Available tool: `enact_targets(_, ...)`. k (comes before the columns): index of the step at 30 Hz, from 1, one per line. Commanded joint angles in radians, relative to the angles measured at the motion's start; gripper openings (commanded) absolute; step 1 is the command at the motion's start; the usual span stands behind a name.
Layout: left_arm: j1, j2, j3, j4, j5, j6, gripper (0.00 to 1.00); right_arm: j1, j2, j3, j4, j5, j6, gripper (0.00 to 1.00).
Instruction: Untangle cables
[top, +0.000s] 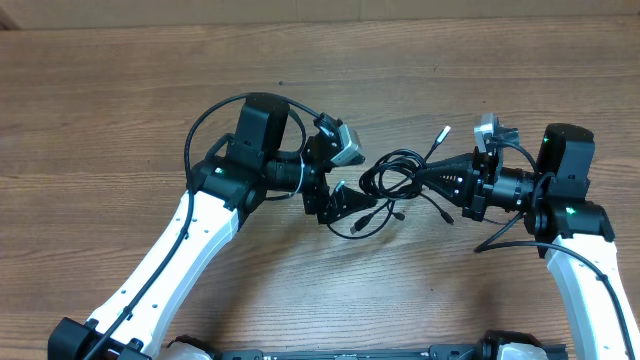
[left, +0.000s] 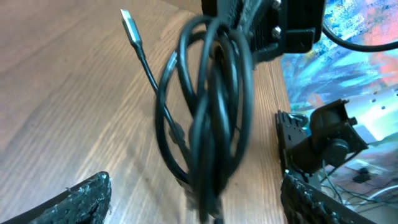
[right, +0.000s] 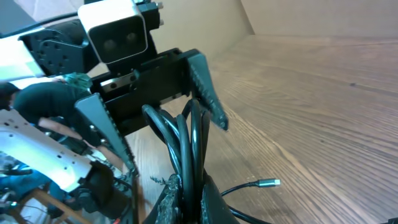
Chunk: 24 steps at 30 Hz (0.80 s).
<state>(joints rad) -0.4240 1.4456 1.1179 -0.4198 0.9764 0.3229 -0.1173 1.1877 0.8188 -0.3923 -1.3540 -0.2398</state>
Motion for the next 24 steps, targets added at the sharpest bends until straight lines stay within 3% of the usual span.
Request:
enact_targets(1, -0.009, -0.021, 0.013, 0.019, 0.018, 0.021, 0.86, -0.002, -0.002, 0.013, 0.005, -0.063, 0.016, 0.04)
enact_targets(6, -0.033, -0.021, 0.013, 0.042, 0.018, 0.022, 0.63, -0.002, -0.002, 0.013, 0.003, -0.072, 0.026, 0.04)
enact_targets(12, -0.074, -0.007, 0.013, 0.058, 0.014, 0.022, 0.6, -0.002, -0.002, 0.013, 0.002, -0.092, 0.031, 0.04)
enact_targets(14, -0.076, -0.003, 0.013, 0.057, 0.008, 0.021, 0.44, -0.002, -0.002, 0.013, 0.002, -0.092, 0.031, 0.04)
enact_targets(17, -0.073, -0.002, 0.013, 0.058, 0.007, 0.021, 0.08, -0.002, -0.002, 0.013, 0.002, -0.092, 0.031, 0.04)
enact_targets(24, -0.072, -0.002, 0.013, 0.058, -0.019, 0.021, 0.04, -0.002, -0.002, 0.013, 0.002, -0.09, 0.031, 0.04)
